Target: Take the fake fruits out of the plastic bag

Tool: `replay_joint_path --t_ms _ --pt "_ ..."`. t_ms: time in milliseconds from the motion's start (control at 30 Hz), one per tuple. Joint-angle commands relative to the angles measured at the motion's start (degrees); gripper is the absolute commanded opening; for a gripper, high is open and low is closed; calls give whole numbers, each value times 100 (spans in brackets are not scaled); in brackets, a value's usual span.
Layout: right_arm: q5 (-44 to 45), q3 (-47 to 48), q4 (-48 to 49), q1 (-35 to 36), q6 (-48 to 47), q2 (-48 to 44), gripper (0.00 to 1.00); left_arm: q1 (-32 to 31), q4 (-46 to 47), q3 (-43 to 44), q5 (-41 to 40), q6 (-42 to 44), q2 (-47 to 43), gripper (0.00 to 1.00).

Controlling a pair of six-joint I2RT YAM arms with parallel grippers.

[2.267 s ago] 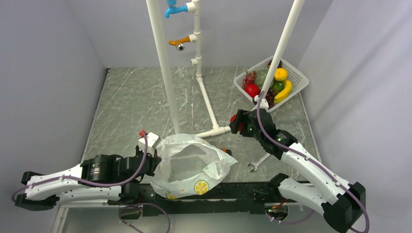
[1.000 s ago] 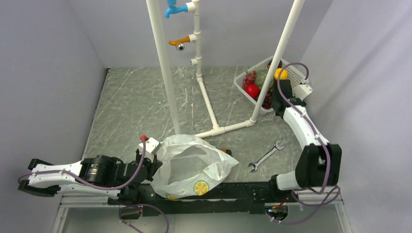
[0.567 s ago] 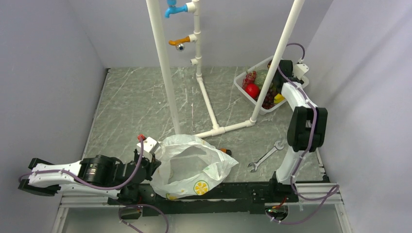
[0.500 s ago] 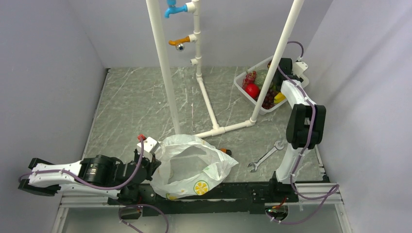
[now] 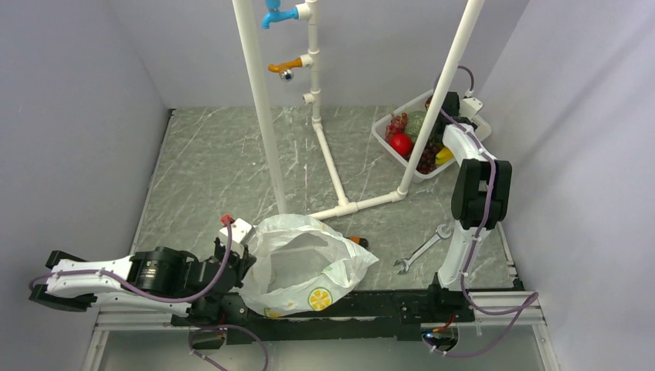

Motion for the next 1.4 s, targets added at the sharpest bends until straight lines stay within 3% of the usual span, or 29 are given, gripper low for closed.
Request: replay_joint_path --t_ms 0,133,300,600,1000,1367 --pt "-11 144 -30 -3 -147 91 44 -46 24 102 -171 -62 -104 0" --pt "-13 35 18 -7 -201 20 54 -48 54 99 -148 -32 -121 0" --pt "-64 9 71 -6 -341 -56 74 -50 23 115 -153 -52 -70 0" --pt "-254 309 -166 14 -425 -90 98 -55 35 108 -147 -54 -89 0" --pt "-457 69 -339 108 -144 -1102 99 -63 23 121 -124 -48 -51 0" --pt "-412 -1837 -164 133 561 -2445 96 -102 92 107 -84 28 -167 0"
